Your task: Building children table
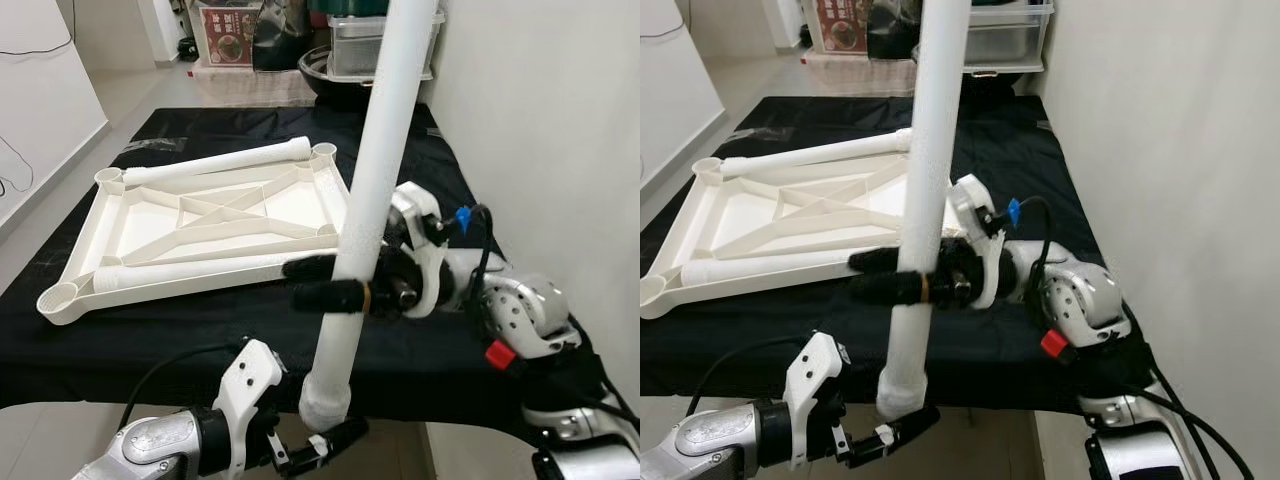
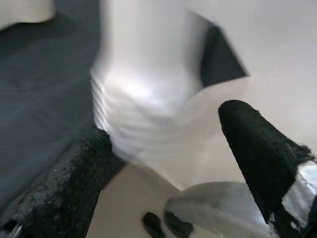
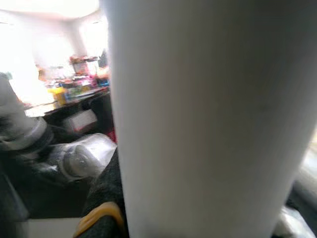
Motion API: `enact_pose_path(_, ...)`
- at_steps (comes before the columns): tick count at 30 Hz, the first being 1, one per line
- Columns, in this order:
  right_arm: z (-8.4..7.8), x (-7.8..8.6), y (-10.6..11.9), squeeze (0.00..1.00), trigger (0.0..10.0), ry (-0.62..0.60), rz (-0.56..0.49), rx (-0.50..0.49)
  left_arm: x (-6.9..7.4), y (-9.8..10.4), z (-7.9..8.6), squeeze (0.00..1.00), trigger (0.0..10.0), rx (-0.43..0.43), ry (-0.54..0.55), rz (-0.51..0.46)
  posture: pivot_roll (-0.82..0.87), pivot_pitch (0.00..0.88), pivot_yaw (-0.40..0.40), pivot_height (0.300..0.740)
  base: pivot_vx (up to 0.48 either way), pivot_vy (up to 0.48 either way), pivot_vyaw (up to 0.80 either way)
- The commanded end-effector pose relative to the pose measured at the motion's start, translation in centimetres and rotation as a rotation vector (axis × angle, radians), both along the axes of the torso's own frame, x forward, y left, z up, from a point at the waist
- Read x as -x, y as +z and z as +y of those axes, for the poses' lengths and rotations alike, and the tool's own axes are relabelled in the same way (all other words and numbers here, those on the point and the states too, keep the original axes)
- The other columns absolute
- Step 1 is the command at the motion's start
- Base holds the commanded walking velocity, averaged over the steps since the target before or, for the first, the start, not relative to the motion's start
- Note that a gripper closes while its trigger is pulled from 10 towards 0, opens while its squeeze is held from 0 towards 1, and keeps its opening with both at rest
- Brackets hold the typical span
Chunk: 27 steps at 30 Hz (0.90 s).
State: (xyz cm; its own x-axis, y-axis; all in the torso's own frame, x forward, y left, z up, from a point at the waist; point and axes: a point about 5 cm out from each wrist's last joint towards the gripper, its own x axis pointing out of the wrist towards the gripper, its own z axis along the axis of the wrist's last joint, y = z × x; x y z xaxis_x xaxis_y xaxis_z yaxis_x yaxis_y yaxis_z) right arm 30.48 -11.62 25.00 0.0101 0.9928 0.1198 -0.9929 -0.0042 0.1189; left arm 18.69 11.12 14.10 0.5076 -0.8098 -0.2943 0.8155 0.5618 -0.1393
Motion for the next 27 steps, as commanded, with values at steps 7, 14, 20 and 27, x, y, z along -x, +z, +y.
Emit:
enact_pose_path(7,-3.5,-4.6,3.0,0.00,10.0,-0.558,-0.137,-0.072,-1.3,-0.2,0.5,0.00,10.0,-0.009,0.201,-0.078,0.09,0.026,0.019,0.740,0.000,0.000,0.00)
enact_pose_path(14,-4.2,-8.2,3.3,0.00,10.0,-1.178,-0.261,-0.036,-4.0,2.2,-0.2,0.00,10.0,0.041,0.417,-0.247,0.08,0.044,0.013,0.740,0.000,0.000,0.00)
enact_pose_path(20,-1.8,-9.7,1.5,0.00,10.0,-1.367,-0.312,0.010,-4.3,3.1,-1.6,0.00,10.0,0.053,0.458,-0.311,0.10,0.104,-0.008,0.740,0.000,0.000,0.00)
enact_pose_path(27,-0.5,-10.1,2.6,0.00,10.0,-1.465,-0.422,-0.004,-3.5,3.9,-2.5,0.00,10.0,0.074,0.467,-0.324,0.13,0.181,-0.030,0.740,0.000,0.000,0.00)
